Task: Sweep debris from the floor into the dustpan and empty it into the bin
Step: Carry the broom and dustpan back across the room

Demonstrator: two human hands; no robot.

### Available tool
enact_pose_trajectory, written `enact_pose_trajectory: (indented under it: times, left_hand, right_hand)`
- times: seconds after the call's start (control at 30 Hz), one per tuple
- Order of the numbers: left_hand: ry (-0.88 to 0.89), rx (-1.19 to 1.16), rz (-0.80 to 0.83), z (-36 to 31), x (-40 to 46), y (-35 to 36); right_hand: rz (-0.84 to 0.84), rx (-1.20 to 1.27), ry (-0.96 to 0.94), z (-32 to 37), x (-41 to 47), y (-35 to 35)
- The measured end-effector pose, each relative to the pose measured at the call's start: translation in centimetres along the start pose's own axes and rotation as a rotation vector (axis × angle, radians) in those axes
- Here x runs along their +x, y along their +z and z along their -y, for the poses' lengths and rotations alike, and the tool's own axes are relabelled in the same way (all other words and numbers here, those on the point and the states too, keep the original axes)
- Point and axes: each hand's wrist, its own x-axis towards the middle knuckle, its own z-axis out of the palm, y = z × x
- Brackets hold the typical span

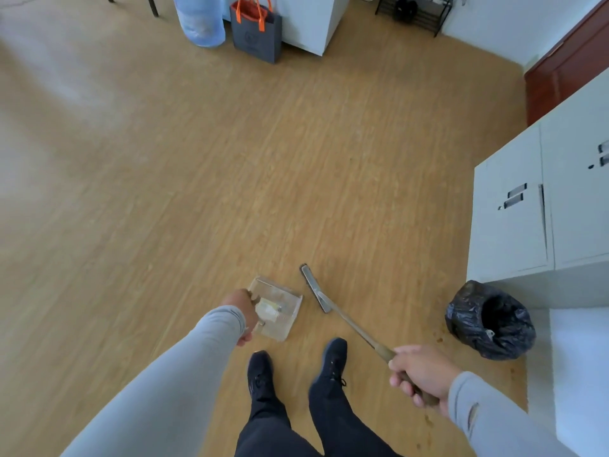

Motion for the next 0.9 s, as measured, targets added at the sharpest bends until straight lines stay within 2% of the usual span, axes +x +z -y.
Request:
enact_pose_trajectory:
  times: [0.13, 0.23, 0.4, 0.53, 0.6, 0.7, 0.9]
  left_hand:
    - [0.078, 0.279, -0.026, 0.0, -2.3, 0.0]
    - [0.150, 0.296, -0.073, -0.3, -3.9, -0.2]
    - [0.171, 0.064, -0.168, 1.2, -7.6, -3.0]
    - [0.094, -0.406, -0.145, 3.3, -10.1, -5.0]
    - [0.038, -0.536, -0.146, 4.0, -11.5, -5.0]
    - [-0.026, -0.610, -0.222, 4.2, -13.6, -4.1]
    - [-0.103, -0.529, -0.481, 5.3, -18.2, -1.9]
  right_hand:
    - [0.021, -0.017, 0.015, 0.8, -1.0, -0.2]
    - [0.040, 0.001, 0.003, 1.6, -1.7, -0.3]
    - [0.051, 0.000, -0.046, 2.5, -1.0, -1.7]
    - [0.076, -0.100, -0.105, 4.8, -0.2, -2.7]
    - [0.095, -0.167, -0.139, 6.2, -0.2, -3.2]
    - [0.118, -0.266, -0.188, 8.0, -0.3, -4.0]
    - [0.161, -0.470, -0.243, 10.3, 0.6, -3.9]
